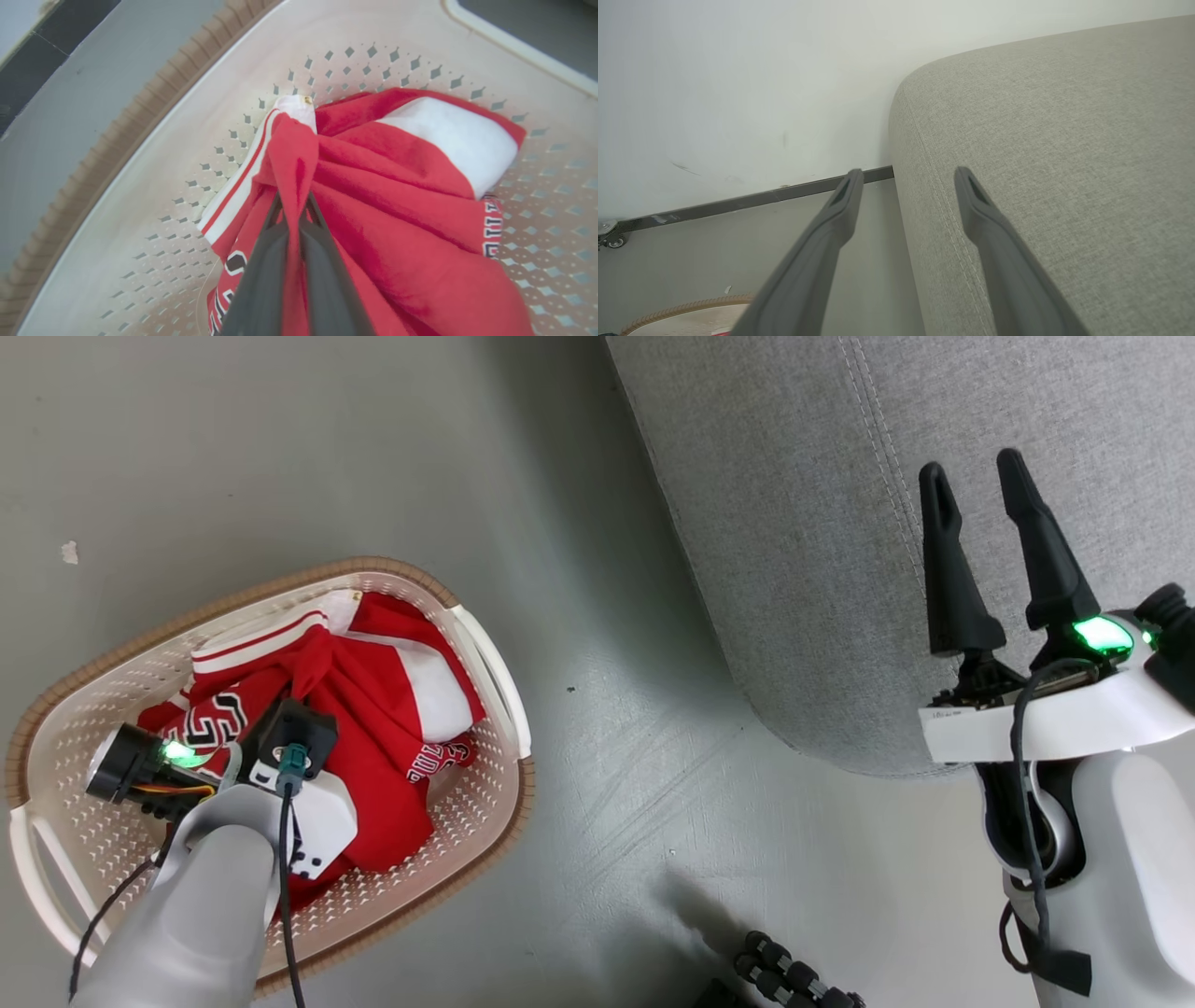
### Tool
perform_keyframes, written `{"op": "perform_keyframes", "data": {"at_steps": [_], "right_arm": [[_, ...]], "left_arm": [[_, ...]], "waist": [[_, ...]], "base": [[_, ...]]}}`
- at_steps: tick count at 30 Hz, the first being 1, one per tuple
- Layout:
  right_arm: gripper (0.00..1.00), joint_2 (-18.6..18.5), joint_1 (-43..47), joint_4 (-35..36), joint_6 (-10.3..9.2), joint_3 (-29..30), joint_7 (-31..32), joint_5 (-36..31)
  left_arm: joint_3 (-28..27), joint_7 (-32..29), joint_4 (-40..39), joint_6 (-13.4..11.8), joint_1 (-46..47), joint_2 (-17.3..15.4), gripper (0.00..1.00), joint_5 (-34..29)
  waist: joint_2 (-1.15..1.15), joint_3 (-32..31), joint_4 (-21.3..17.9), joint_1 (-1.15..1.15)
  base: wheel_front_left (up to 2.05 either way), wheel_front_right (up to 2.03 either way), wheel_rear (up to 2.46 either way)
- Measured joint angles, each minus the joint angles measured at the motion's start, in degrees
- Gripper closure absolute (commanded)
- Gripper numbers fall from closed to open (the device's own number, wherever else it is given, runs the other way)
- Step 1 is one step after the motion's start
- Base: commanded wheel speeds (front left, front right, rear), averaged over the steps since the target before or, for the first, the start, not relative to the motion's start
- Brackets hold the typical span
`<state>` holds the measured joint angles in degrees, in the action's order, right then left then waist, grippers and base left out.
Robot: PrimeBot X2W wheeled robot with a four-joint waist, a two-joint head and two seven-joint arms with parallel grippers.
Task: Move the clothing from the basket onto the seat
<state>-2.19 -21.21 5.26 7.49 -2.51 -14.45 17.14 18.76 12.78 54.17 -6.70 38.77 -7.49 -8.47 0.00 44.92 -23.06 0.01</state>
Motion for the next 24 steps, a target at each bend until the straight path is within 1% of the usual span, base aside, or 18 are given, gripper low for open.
{"op": "perform_keyframes", "data": {"at_steps": [8,15,20,24], "right_arm": [[0.00,0.0,-0.6,-0.9,0.00,-0.6,0.0,-0.1],[0.00,0.0,-0.6,-2.1,0.00,-2.2,0.0,-1.0],[0.00,-0.1,-0.6,-3.1,0.00,-2.8,0.0,-1.8],[0.00,-0.1,-0.7,-4.0,0.00,-3.5,0.0,-2.3]], "left_arm": [[0.9,0.9,-2.2,-0.1,0.0,1.0,1.00,0.5],[1.4,1.4,-5.7,1.0,0.0,1.4,1.00,1.1],[1.3,1.4,-9.4,1.2,-0.6,1.4,1.00,2.1],[1.1,1.4,-15.8,1.2,-1.3,1.5,1.00,2.6]], "waist": [[0.00,-1.5,1.3,0.00],[0.00,-2.9,2.4,0.00],[0.00,-4.3,3.5,0.00],[0.00,-5.5,4.4,0.00]], "base": [[0.00,0.00,0.00],[0.00,0.00,0.00],[0.00,0.00,0.00],[0.00,0.00,0.00]]}}
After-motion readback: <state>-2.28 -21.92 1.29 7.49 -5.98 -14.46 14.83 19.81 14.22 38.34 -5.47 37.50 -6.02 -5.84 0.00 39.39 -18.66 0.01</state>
